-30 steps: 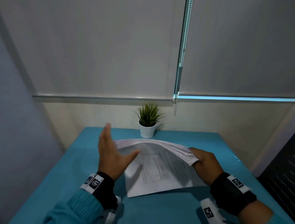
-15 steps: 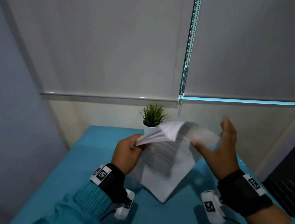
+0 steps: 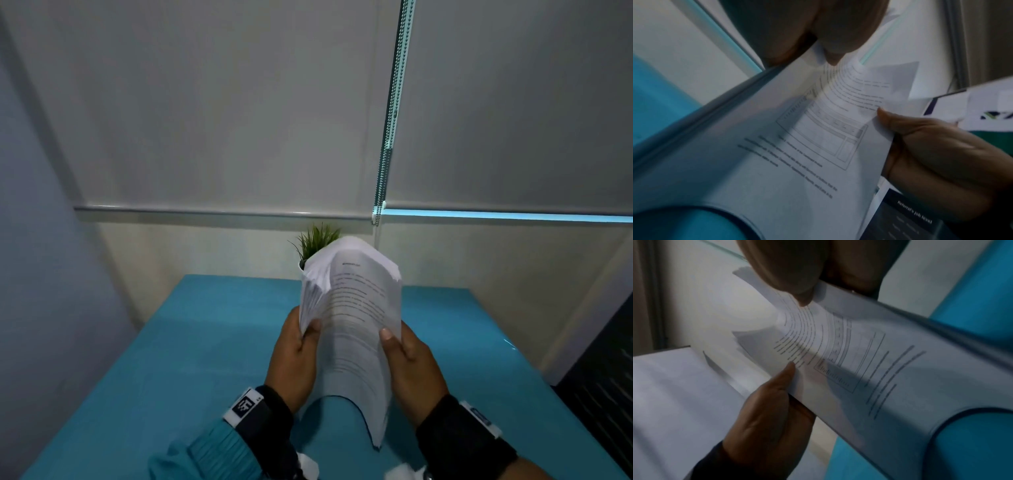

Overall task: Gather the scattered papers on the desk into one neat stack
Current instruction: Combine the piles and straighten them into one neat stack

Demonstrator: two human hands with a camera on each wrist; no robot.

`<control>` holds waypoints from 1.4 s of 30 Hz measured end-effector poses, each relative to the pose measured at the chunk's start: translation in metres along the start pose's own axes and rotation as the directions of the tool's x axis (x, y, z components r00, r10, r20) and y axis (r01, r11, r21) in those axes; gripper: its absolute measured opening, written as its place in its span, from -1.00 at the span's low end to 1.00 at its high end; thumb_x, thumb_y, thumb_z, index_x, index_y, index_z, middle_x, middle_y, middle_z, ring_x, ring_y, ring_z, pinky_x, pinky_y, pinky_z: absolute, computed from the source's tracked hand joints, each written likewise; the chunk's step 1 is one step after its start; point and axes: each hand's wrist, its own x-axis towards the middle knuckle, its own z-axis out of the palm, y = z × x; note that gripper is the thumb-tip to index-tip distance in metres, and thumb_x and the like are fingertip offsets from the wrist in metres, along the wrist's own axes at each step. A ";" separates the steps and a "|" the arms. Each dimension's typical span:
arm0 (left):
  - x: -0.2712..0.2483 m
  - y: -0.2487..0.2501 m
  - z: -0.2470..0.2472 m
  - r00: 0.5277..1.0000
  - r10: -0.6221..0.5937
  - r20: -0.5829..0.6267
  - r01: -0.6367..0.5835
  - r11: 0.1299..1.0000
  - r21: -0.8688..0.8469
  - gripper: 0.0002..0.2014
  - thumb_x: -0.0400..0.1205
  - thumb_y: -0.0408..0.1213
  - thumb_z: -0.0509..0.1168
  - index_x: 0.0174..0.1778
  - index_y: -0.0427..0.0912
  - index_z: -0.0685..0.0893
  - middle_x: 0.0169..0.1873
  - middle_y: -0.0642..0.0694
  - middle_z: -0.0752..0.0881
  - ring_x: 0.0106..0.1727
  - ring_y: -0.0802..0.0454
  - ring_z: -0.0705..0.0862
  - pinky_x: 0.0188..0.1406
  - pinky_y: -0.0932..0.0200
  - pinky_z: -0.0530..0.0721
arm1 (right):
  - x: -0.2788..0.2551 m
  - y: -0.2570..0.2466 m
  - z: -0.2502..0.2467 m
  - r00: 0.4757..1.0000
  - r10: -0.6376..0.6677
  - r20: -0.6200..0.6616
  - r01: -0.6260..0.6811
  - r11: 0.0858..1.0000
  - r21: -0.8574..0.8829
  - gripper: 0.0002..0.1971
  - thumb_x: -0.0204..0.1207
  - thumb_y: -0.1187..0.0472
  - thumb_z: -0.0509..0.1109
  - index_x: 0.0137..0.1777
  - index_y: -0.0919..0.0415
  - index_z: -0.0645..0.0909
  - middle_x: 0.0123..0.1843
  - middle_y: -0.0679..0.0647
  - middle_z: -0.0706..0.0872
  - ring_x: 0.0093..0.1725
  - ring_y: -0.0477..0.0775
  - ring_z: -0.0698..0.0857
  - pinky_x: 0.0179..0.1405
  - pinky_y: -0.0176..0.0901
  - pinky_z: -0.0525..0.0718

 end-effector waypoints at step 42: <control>-0.006 -0.007 -0.014 0.992 0.019 -0.127 -0.019 1.000 0.000 -0.74 0.72 -0.06 0.17 0.26 -0.07 0.41 0.08 0.10 0.66 -0.03 0.46 0.66 -0.24 0.54 0.62 | 0.014 0.006 -0.022 0.988 0.116 -0.106 -0.078 0.948 0.309 -0.80 0.49 0.08 0.44 0.10 0.05 0.68 -0.04 -0.12 0.83 -0.05 -0.20 0.78 -0.22 -0.46 0.65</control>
